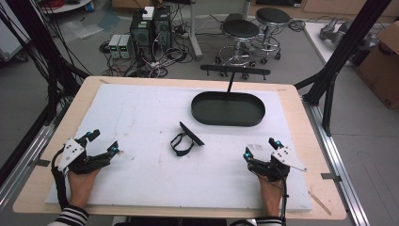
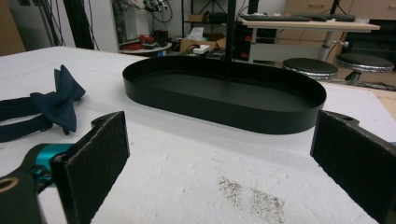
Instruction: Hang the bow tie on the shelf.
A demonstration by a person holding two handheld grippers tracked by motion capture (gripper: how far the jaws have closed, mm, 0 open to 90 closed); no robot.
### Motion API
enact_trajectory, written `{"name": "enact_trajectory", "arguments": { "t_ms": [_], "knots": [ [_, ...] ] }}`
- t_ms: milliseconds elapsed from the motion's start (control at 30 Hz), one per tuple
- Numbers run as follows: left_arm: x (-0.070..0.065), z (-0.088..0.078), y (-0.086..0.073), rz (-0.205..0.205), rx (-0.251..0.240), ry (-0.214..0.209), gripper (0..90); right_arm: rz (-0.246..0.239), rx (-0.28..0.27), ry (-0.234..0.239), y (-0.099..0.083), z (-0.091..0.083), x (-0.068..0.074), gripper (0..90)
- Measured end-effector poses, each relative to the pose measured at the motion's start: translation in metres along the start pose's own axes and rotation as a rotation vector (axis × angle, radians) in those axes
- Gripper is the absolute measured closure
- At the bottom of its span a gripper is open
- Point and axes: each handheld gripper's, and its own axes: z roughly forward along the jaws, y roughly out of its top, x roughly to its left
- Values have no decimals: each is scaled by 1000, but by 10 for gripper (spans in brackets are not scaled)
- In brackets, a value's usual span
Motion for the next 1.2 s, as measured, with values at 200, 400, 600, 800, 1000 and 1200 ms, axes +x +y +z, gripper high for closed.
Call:
{"name": "enact_trajectory", "arguments": {
  "t_ms": [200,400,600,800,1000,1200],
  "knots": [
    [0,0,0,1,0,-2,171,-4,0,-1,0,0,0,35],
    [-1,0,0,6,0,-5,171,10,-7,-5,0,0,-2,35],
    [-1,0,0,7,0,-5,171,16,-4,-22,0,0,-1,35],
    [-1,0,0,9,0,-4,171,20,-3,-19,0,0,-2,35],
    [-1,0,0,11,0,-4,171,28,-6,-9,0,0,-3,35],
    [-1,0,0,17,2,-5,172,33,81,73,8,4,-3,36]
  ]
}}
